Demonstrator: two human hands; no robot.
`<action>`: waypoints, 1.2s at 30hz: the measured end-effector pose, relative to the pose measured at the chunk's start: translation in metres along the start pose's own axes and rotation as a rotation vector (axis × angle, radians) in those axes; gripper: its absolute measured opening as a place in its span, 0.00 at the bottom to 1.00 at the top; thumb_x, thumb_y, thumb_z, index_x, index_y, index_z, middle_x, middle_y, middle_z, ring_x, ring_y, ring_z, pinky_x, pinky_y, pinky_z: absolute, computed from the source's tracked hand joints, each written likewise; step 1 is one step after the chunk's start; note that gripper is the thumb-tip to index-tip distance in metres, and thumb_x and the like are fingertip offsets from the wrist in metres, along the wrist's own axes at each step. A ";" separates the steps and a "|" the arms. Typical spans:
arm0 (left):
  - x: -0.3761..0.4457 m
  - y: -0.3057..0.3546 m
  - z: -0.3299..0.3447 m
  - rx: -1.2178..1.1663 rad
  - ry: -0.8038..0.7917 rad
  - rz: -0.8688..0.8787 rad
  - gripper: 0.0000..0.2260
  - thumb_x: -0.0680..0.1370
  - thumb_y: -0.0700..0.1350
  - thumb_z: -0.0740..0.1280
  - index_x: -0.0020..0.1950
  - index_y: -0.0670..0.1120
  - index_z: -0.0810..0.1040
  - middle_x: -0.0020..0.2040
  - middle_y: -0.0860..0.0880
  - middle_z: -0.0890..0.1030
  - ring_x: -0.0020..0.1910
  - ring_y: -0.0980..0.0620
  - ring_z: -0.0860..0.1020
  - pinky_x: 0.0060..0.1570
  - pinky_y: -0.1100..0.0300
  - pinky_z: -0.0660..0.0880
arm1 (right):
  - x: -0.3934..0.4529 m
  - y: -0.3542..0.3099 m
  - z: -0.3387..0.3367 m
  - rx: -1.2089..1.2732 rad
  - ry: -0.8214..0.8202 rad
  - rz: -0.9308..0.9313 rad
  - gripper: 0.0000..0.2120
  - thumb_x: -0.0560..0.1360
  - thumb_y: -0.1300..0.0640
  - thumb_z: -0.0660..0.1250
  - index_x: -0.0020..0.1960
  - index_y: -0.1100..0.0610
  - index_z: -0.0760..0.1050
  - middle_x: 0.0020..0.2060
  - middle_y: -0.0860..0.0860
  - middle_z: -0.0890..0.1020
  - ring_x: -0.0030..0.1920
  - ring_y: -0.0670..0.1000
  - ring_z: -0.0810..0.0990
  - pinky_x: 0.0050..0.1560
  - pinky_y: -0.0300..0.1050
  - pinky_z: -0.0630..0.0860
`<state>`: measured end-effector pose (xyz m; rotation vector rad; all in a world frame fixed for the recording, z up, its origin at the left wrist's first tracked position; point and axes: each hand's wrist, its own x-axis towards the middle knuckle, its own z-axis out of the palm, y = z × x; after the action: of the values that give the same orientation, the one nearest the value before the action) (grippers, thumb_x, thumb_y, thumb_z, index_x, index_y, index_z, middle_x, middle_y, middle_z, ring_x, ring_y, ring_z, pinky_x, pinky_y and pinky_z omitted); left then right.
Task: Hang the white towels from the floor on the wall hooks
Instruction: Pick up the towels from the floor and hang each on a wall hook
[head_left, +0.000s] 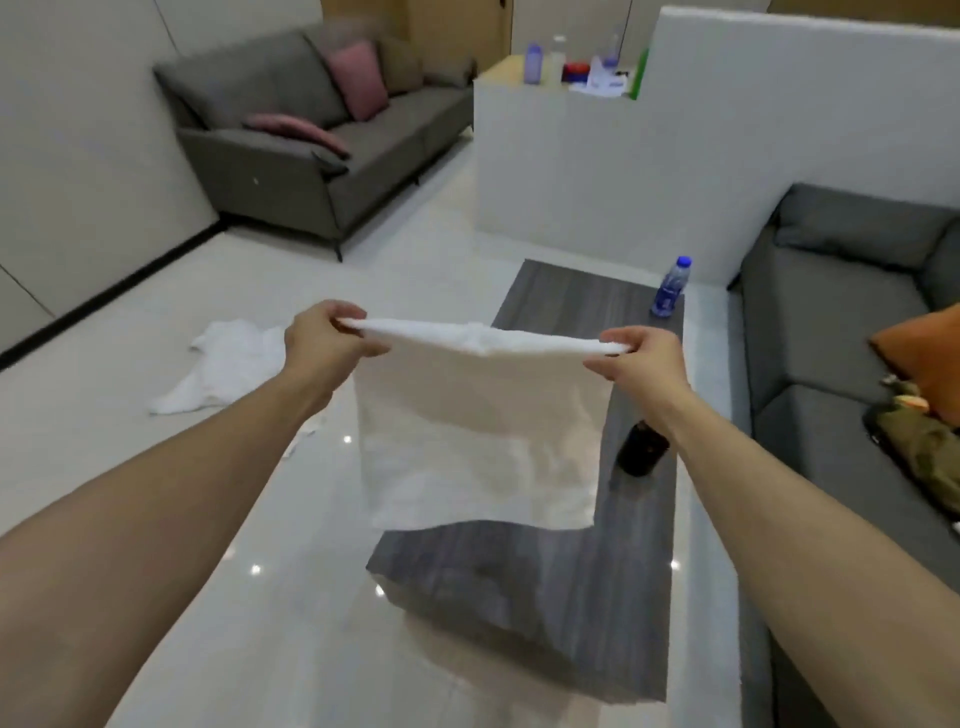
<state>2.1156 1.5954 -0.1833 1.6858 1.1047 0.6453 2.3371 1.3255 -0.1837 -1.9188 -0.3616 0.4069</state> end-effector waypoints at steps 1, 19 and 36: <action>-0.001 0.008 -0.014 0.036 0.063 0.040 0.14 0.65 0.45 0.80 0.48 0.51 0.81 0.46 0.48 0.82 0.47 0.52 0.80 0.42 0.63 0.73 | -0.002 -0.016 0.002 -0.061 0.024 -0.066 0.12 0.70 0.57 0.77 0.52 0.56 0.82 0.41 0.50 0.83 0.41 0.47 0.81 0.45 0.41 0.79; -0.021 0.039 -0.391 -0.030 0.477 0.391 0.05 0.70 0.48 0.74 0.39 0.55 0.78 0.40 0.52 0.79 0.36 0.54 0.76 0.33 0.65 0.73 | -0.099 -0.269 0.215 -0.147 -0.127 -0.708 0.05 0.70 0.57 0.75 0.43 0.51 0.80 0.40 0.47 0.82 0.43 0.47 0.80 0.47 0.46 0.79; -0.120 -0.119 -0.740 -0.074 0.879 0.096 0.10 0.77 0.35 0.64 0.39 0.49 0.76 0.38 0.48 0.77 0.39 0.49 0.73 0.36 0.59 0.67 | -0.318 -0.404 0.608 -0.044 -0.762 -0.906 0.05 0.75 0.61 0.66 0.42 0.55 0.80 0.36 0.50 0.80 0.38 0.49 0.77 0.38 0.42 0.73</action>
<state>1.4147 1.8259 -0.0048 1.4002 1.5632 1.5532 1.7595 1.8371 0.0128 -1.3716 -1.6546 0.4887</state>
